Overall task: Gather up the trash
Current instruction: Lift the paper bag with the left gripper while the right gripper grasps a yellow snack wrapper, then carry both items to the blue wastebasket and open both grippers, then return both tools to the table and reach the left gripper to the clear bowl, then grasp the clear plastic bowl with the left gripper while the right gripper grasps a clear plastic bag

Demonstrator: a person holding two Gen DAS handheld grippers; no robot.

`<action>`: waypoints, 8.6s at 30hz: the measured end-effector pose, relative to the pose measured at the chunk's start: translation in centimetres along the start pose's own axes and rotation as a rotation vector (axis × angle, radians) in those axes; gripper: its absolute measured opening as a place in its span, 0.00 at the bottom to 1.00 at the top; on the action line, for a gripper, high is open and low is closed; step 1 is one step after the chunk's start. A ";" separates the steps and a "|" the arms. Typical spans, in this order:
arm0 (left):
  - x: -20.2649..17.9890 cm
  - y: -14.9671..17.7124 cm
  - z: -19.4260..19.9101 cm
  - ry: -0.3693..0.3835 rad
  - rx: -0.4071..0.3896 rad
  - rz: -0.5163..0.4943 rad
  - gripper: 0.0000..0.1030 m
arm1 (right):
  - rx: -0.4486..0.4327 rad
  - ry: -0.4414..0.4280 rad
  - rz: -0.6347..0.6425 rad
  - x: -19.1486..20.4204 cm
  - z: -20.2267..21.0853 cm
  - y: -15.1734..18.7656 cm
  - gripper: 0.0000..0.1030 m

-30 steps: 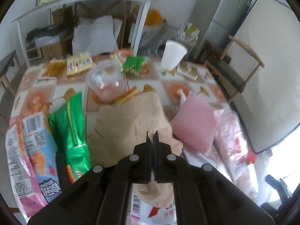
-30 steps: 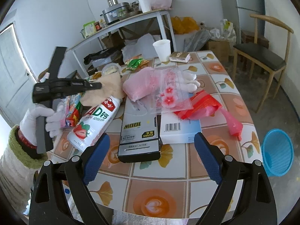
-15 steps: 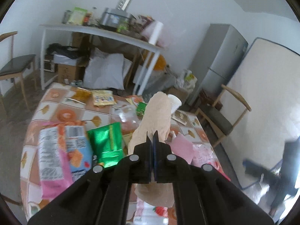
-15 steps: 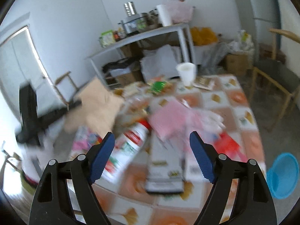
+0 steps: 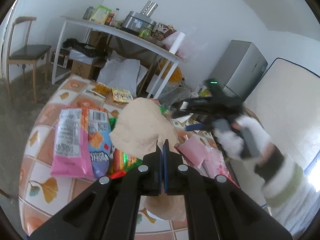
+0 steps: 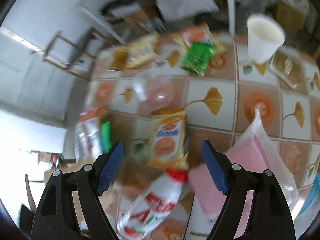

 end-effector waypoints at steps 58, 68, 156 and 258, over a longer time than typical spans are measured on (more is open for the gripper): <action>-5.6 -2.4 3.9 0.155 -0.072 -0.006 0.01 | -0.410 -0.310 -0.104 -3.8 21.8 7.8 0.00; -20.9 1.9 -3.2 0.460 0.194 -0.090 0.01 | -0.654 -0.139 -0.339 -19.3 31.7 20.6 0.00; 3.5 -7.4 -30.9 -0.071 0.458 -0.192 0.74 | -0.585 0.038 0.091 -9.3 21.4 14.8 0.77; -10.9 2.1 -8.3 0.203 0.214 -0.208 0.05 | -0.313 0.027 -0.287 -14.6 11.5 15.6 0.18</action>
Point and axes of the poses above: each gripper's, at about its wrist camera, not at the fingertips, and z roughly against the way its jaws point, x to its left, y to its underside, the point moved 4 cm from there along -z, roughly the way its jaws point, and after that the axes turned 12 degrees about -x, right-handed, at the moved point
